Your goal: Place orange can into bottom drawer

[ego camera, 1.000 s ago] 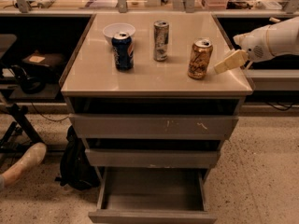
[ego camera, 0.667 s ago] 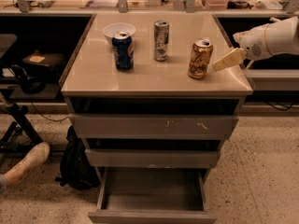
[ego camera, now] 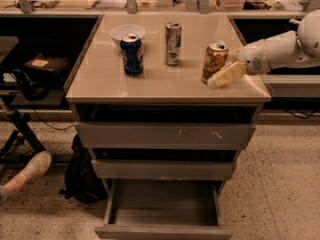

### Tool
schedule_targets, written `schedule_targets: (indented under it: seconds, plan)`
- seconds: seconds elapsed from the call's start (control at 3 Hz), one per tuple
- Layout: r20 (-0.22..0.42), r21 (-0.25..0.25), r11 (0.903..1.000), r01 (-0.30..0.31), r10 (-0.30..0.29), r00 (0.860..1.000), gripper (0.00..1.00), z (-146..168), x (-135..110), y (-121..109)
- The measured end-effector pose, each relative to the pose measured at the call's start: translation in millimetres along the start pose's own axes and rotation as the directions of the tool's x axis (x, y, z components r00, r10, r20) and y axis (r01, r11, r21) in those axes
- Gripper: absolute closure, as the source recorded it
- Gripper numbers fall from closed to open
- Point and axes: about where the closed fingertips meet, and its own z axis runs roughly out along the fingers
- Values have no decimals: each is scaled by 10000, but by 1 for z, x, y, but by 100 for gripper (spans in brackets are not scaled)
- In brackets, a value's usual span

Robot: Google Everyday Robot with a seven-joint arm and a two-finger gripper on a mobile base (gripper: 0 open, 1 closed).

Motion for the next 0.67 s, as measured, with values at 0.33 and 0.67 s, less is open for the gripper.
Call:
schedule_targets:
  seconds: [0.33, 0.67]
  plan:
    - [1, -1, 10000, 0, 0, 10000, 0, 0, 0, 0]
    - [230, -148, 9999, 6, -3, 9997, 0, 7, 1, 0]
